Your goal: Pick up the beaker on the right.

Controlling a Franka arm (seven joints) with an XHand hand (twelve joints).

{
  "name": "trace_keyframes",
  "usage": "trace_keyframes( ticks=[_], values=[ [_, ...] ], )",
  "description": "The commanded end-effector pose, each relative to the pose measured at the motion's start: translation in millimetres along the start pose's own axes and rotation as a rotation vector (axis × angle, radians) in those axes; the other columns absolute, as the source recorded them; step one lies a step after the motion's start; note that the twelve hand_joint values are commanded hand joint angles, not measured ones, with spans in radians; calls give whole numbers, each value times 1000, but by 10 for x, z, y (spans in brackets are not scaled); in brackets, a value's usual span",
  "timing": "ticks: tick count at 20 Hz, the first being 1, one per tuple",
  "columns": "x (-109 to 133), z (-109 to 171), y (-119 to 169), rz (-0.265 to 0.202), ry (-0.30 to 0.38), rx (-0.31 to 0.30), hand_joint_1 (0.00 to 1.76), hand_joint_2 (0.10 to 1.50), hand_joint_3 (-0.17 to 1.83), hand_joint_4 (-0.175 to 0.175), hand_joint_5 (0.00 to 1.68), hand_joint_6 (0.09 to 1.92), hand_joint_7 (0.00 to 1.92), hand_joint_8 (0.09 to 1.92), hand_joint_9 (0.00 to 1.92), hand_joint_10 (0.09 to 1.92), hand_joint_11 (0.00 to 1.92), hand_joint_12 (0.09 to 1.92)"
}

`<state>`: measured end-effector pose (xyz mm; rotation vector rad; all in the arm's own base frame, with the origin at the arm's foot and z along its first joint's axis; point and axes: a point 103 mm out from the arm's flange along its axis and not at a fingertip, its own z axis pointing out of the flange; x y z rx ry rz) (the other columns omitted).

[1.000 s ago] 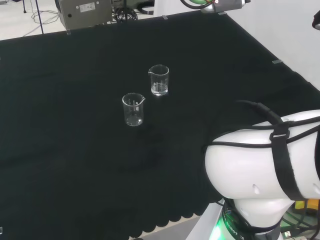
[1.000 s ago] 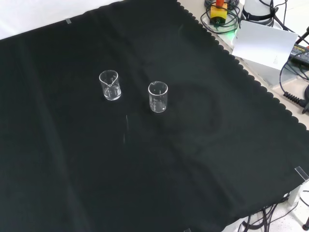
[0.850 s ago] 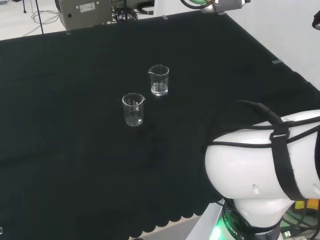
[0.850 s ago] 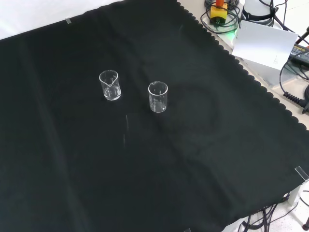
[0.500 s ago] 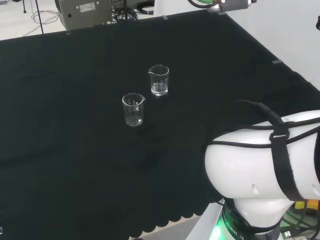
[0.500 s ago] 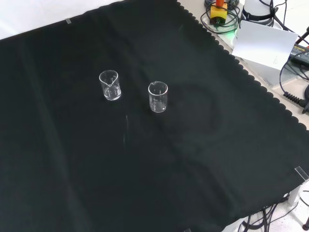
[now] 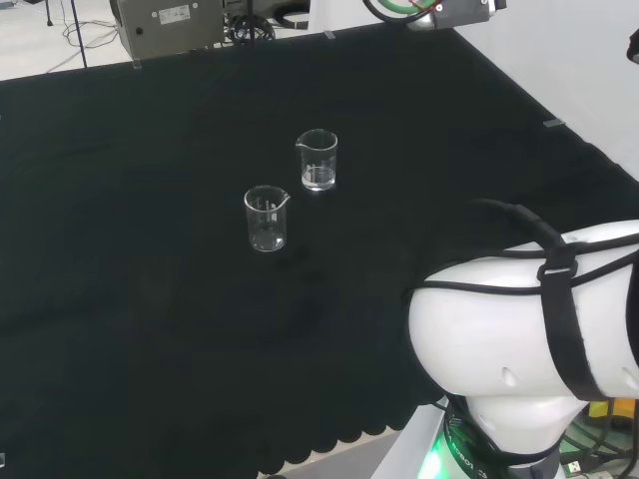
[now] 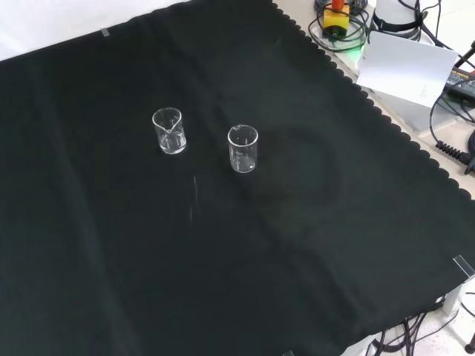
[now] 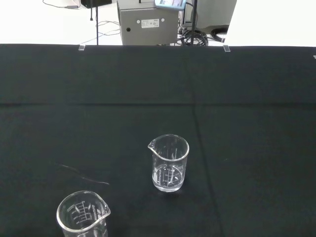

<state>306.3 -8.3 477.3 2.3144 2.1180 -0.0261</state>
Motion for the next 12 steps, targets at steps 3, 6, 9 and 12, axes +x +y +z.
trace_keyframes(
  ticks=[3, 6, 9, 12],
  values=[
    [-993, 508, 275, 62, 115, 29, 158, 1198, 303, -25, 292, 87, 84, 544, 201, 712, 57, 1413],
    [-1295, 680, 404, 71, 150, 42, 183, 1192, 295, -30, 307, 87, 109, 572, 225, 717, 81, 1413],
    [-1072, 880, 615, 76, 169, 58, 211, 1184, 288, -34, 320, 87, 117, 590, 237, 718, 92, 1410],
    [-1374, 1074, 923, 50, 186, 69, 234, 1173, 282, -36, 329, 87, 117, 601, 241, 716, 89, 1408]
  ],
)
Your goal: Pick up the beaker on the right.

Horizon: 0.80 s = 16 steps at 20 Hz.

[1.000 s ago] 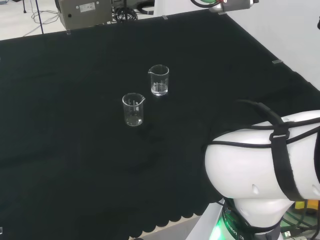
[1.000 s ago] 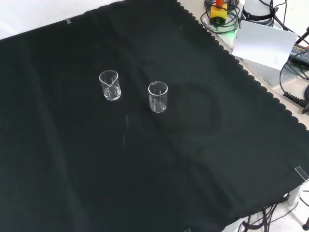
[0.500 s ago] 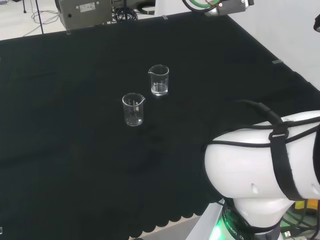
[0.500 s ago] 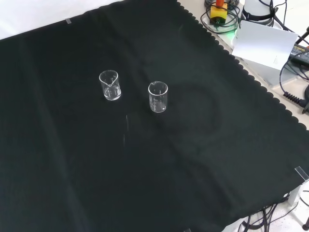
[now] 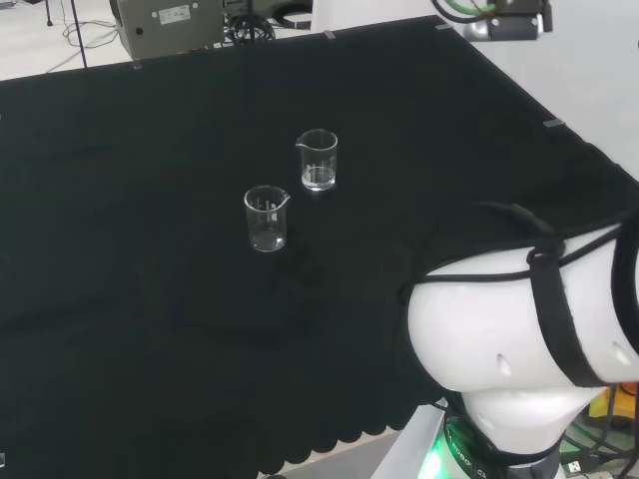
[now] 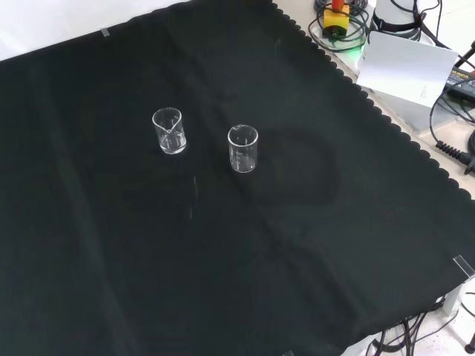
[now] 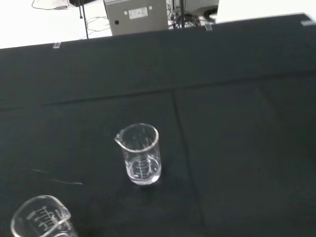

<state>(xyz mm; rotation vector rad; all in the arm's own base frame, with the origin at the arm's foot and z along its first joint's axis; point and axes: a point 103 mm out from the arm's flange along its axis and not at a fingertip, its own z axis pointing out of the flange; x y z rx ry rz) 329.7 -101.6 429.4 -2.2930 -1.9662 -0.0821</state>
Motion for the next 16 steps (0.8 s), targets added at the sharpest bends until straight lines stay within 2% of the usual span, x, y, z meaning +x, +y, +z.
trace_keyframes(
  ticks=[1, 5, 10, 16],
  values=[
    [-602, 530, 783, -20, 54, 30, 243, 1169, 280, -36, 331, 87, 117, 604, 242, 715, 86, 1408],
    [-695, 733, 1201, -26, 66, 41, 272, 1156, 275, -38, 336, 87, 116, 614, 246, 714, 77, 1411],
    [-587, 1063, 1616, -31, 67, 64, 303, 1133, 269, -39, 337, 87, 112, 622, 249, 713, 66, 1415],
    [-453, 1462, 1979, -42, 96, 77, 342, 1103, 263, -39, 331, 87, 109, 631, 256, 714, 62, 1418]
  ],
)
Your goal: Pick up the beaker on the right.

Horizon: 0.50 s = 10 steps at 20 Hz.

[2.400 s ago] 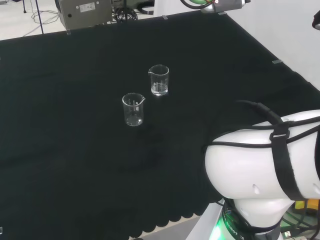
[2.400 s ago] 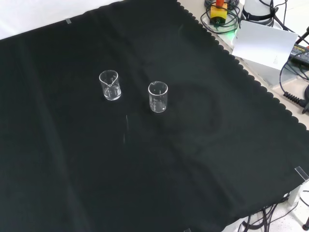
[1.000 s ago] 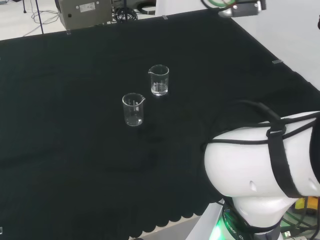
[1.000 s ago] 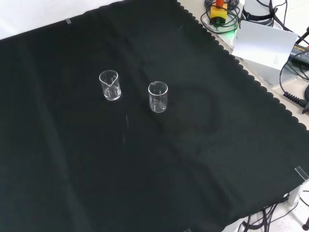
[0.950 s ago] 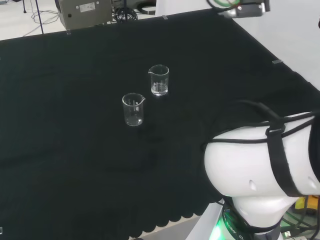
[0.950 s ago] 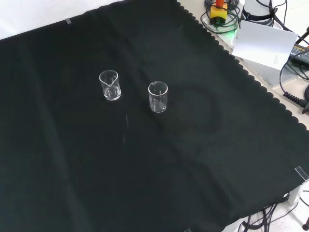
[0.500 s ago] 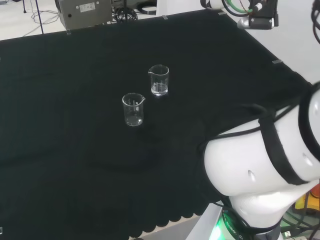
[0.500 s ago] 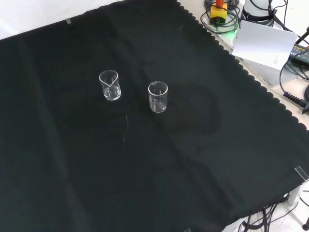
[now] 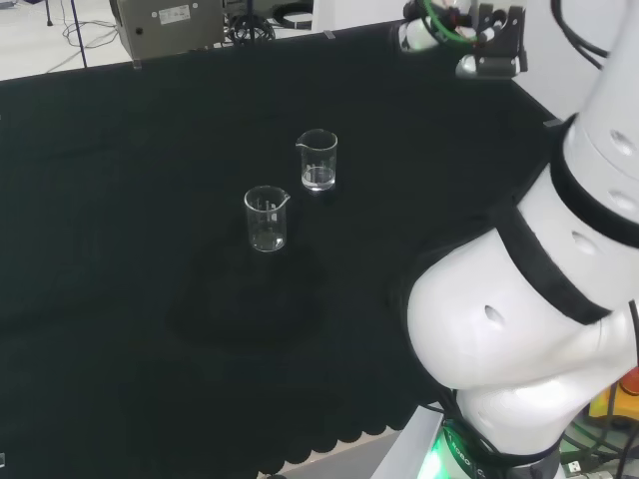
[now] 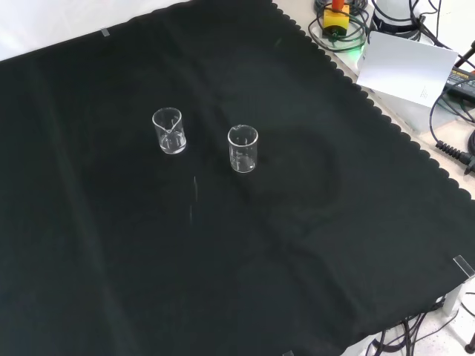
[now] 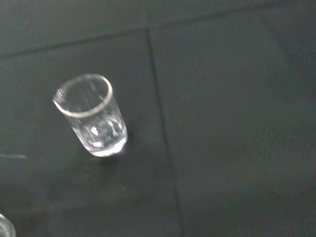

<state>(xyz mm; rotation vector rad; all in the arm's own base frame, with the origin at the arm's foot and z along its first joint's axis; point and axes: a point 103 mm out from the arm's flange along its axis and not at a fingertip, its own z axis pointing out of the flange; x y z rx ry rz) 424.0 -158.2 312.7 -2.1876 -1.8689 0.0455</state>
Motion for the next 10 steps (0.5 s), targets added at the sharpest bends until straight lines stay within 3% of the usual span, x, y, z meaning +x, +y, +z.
trace_keyframes(
  ticks=[1, 4, 7, 10],
  values=[
    [122, 313, 1012, -69, 68, -83, 346, 1099, 262, -39, 331, 87, 110, 632, 257, 714, 61, 1418],
    [208, 455, 1132, -117, 104, -123, 376, 1075, 257, -39, 324, 87, 118, 640, 268, 716, 60, 1419],
    [308, 648, 1247, -136, 103, -92, 415, 1045, 252, -39, 321, 87, 137, 652, 288, 718, 62, 1419],
    [346, 821, 1354, -123, 117, -56, 440, 1020, 248, -38, 321, 87, 140, 655, 294, 716, 63, 1419]
  ],
)
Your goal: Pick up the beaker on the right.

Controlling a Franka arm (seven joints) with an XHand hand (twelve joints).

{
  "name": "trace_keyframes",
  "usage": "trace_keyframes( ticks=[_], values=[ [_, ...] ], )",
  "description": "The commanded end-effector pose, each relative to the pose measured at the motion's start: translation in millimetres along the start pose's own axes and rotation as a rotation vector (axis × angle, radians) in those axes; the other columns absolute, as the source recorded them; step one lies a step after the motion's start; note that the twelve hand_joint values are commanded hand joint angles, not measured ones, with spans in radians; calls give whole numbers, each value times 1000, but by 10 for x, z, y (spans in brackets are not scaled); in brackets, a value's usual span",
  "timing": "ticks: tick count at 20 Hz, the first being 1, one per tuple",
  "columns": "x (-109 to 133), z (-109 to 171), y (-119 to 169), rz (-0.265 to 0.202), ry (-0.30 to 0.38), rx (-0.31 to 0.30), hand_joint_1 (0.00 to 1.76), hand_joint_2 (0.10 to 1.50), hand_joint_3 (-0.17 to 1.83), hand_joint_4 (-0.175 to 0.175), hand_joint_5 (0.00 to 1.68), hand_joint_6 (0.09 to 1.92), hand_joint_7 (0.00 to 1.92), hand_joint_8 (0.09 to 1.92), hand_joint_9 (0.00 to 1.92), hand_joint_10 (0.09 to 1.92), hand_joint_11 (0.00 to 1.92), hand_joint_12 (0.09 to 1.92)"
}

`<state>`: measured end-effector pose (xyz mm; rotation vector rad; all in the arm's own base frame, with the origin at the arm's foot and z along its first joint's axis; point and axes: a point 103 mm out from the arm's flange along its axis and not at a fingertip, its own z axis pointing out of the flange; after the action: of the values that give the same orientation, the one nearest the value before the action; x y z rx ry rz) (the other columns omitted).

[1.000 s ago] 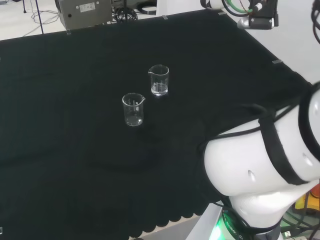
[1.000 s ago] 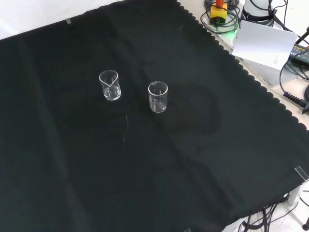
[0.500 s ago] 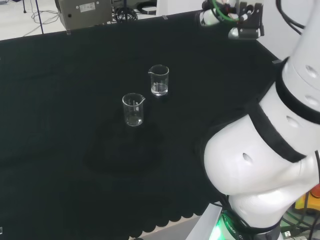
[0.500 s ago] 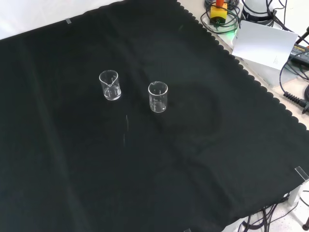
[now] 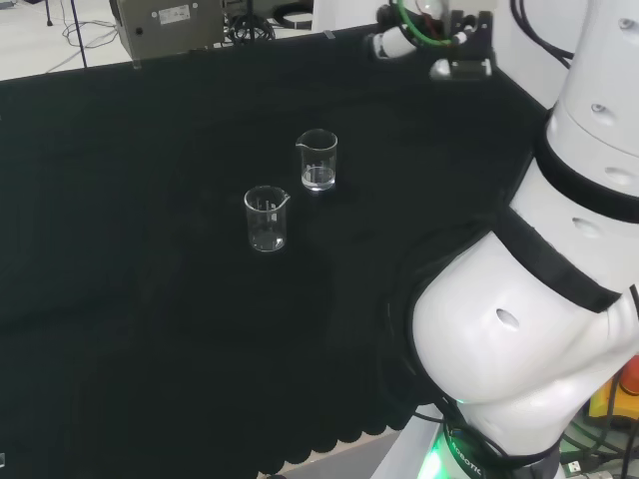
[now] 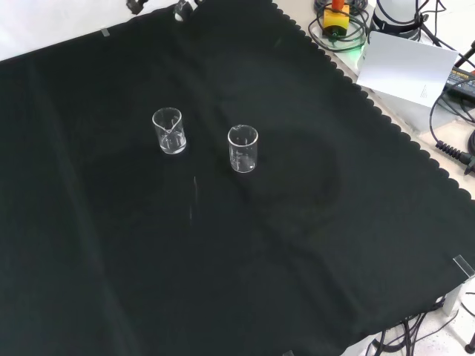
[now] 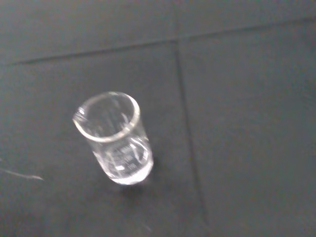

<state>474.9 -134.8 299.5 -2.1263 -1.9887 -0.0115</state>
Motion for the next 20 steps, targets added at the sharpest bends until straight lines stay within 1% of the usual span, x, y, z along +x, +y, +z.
trace_keyframes(
  ticks=[1, 5, 7, 9, 11, 12, 14, 17, 18, 20],
  values=[
    [-50, 847, 869, -21, 132, -4, 447, 1011, 246, -38, 321, 87, 140, 656, 296, 715, 63, 1419],
    [-96, 1039, 958, -23, 161, 16, 482, 981, 242, -36, 326, 87, 140, 659, 309, 715, 68, 1419],
    [-102, 1121, 981, -25, 197, 27, 501, 966, 240, -36, 329, 87, 141, 660, 315, 715, 72, 1419],
    [-115, 1194, 1013, -44, 224, 33, 532, 937, 234, -35, 331, 87, 141, 662, 321, 714, 76, 1419],
    [-110, 1270, 1033, -62, 277, 49, 564, 902, 225, -33, 331, 87, 143, 663, 324, 712, 78, 1418],
    [-78, 1308, 1032, -85, 311, 56, 582, 879, 218, -32, 330, 87, 143, 663, 322, 710, 75, 1417],
    [-74, 1368, 1029, -126, 337, 61, 610, 841, 207, -29, 328, 87, 141, 662, 316, 705, 65, 1416],
    [-132, 1427, 1013, -179, 351, 60, 635, 803, 199, -24, 323, 87, 138, 659, 313, 701, 55, 1419],
    [-145, 1440, 1000, -192, 356, 44, 643, 793, 197, -23, 325, 87, 143, 659, 322, 703, 52, 1420],
    [-151, 1479, 983, -227, 361, 40, 660, 767, 212, -21, 345, 87, 183, 658, 360, 689, 49, 1429]
  ],
)
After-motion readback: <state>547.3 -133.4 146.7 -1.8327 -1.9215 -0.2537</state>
